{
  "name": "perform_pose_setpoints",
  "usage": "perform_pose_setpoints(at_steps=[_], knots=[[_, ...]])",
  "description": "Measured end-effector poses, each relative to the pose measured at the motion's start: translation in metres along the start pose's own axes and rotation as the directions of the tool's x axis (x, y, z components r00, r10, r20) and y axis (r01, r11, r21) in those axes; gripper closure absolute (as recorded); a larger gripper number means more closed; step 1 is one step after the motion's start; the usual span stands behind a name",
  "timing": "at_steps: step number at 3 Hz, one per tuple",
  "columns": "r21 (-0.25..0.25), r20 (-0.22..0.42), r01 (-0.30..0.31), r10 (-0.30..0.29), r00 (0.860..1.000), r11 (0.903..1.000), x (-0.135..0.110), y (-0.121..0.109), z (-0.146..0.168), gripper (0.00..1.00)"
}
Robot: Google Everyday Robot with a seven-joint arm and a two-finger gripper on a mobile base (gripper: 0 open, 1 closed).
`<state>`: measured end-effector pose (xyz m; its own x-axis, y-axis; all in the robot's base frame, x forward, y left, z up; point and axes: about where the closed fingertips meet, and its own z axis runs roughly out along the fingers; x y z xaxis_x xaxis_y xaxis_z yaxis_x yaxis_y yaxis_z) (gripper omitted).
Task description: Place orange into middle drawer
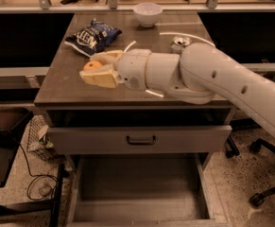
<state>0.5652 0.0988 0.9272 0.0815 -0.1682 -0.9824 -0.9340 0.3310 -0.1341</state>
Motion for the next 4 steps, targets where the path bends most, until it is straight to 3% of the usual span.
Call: perform_pose_setpoints(at_steps=[1, 2, 3, 4], knots=[[0.041, -0.007, 0.002, -0.001, 1.0, 0.9992, -0.009, 0.029, -0.034, 1.0], [0.06, -0.041, -0.077, 0.079, 0.996, 0.9953, 0.033, 0.074, -0.076, 1.0], [0.066, -0.069, -0.144, 0.149, 0.986, 0.9873, 0.076, 0.103, -0.1, 1.0], [0.097, -0.127, -0.213, 0.225, 0.966, 0.9721, 0.128, 0.114, -0.118, 1.0]])
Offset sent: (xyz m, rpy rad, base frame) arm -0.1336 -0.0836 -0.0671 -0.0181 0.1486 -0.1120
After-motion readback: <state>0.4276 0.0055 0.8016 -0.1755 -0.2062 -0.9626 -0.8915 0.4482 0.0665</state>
